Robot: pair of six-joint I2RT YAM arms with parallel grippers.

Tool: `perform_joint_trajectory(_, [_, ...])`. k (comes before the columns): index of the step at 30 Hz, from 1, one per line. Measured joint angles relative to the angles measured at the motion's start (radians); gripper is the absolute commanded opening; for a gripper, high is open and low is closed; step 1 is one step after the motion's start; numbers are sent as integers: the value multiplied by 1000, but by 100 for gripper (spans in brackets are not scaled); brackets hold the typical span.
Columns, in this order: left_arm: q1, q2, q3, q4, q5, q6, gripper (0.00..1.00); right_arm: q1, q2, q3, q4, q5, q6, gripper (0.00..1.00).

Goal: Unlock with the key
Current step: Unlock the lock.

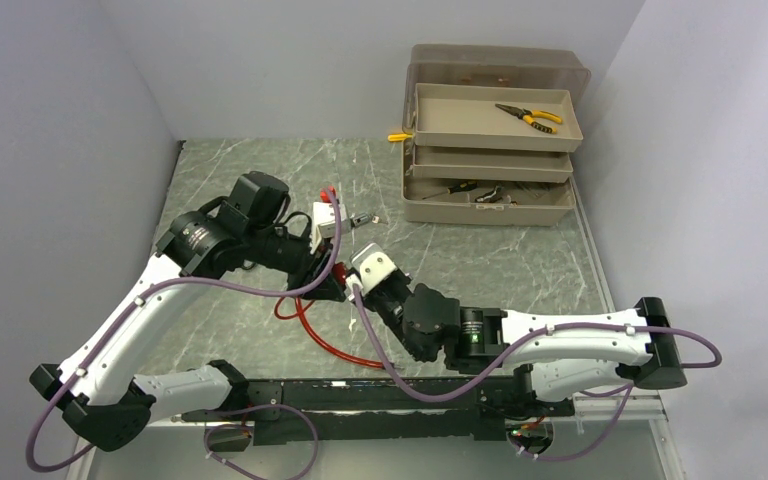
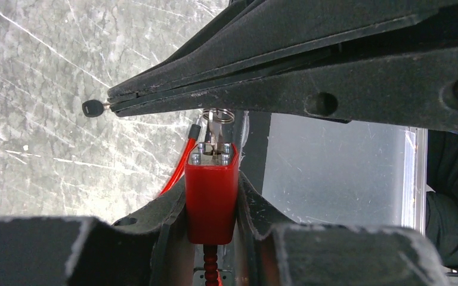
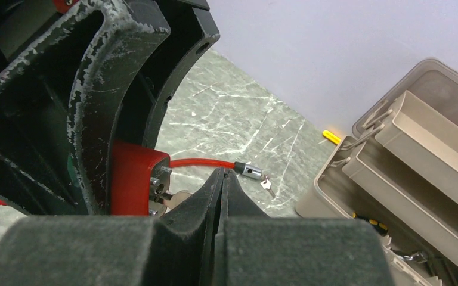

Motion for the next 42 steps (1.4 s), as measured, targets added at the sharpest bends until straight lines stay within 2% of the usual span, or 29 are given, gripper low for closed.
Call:
perform_joint_trajectory(15, [25,-24,-5,-47,14,-14,0,37,59,-12,121,58,-4,0])
perform_joint_trajectory(25, [34,-30,-8,-138,0,-17,0,59,130,-6,177,93,8,0])
perform_joint_trajectory(32, [34,-37,-8,-175,-12,-13,0,76,143,0,169,107,27,0])
perform_joint_trajectory(36, [28,-40,-8,-144,-8,7,0,79,78,-18,115,77,54,0])
perform_joint_trajectory(38, [28,-40,-7,-108,-11,25,0,74,7,-37,61,42,77,9])
perform_joint_trajectory(42, [31,-49,-6,-82,-16,95,0,-2,-169,-56,-66,-29,138,38])
